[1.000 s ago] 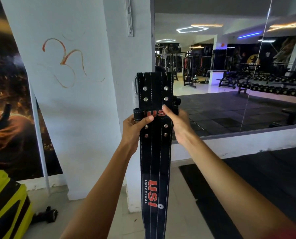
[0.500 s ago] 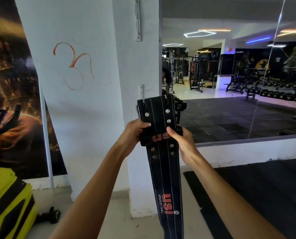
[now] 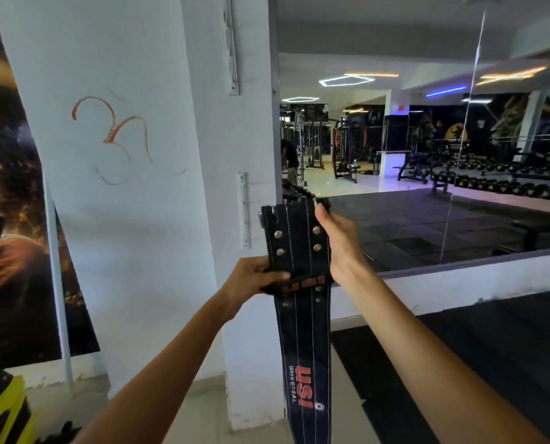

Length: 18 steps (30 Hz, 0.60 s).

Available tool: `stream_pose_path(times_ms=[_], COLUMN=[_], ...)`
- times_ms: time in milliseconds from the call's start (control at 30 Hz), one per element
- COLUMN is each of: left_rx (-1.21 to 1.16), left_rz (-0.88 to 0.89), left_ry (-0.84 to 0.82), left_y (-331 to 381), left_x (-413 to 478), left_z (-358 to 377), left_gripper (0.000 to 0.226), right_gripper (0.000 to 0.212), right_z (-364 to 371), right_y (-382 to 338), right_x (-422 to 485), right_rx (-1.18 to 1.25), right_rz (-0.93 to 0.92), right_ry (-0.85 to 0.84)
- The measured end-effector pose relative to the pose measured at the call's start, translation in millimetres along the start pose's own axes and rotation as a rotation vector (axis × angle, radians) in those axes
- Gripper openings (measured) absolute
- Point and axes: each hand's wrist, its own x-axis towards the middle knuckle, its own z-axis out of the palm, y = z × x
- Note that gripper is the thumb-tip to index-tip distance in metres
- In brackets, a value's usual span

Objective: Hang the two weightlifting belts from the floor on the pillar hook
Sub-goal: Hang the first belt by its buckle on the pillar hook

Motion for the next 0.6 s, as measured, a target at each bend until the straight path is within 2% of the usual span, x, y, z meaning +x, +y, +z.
stream_pose_path(times_ms=[33,167,267,333,400,433,533,600], left_rx=[0.000,-0.249,-0.177,-0.202,-0.289,-0.317,-0.297,-0.287], left_rz=[-0.004,0.064,0.051,0.069,0.101,0.111,0.125,0.116], left_ry=[-0.014,0.126,0.123,0.164,0.203,0.209,0.227,0.227], left_y=[3,25,16,16,23,26,27,26], left_x=[2,15,10,8,9,10,11,9], left_z=[-2,-4,6,5,1,-1,-1,0], left_gripper=[0.021,0.017,0.022,0.020,0.018,0.017,0.017,0.019], right_gripper=[0.021,0.028,0.021,0.013,0.005,0.012,0.027,0.020], right_z=[-1,1,-3,-8,-17,-21,-35,-39], right_y=[3,11,12,10,9,8,10,11], right_x=[0,-3,-2,-2,-2,-5,-11,-13], right_rx=[-0.002,-0.002,-0.008,-0.056,-0.199,-0.288,-0.590,-0.681], right_rz=[0.012,0.045,0.055,0.014,-0.032,-0.038,0.080,0.164], right_ry=[0.000,0.001,-0.012,-0.079,-0.191,-0.256,-0.402,-0.427])
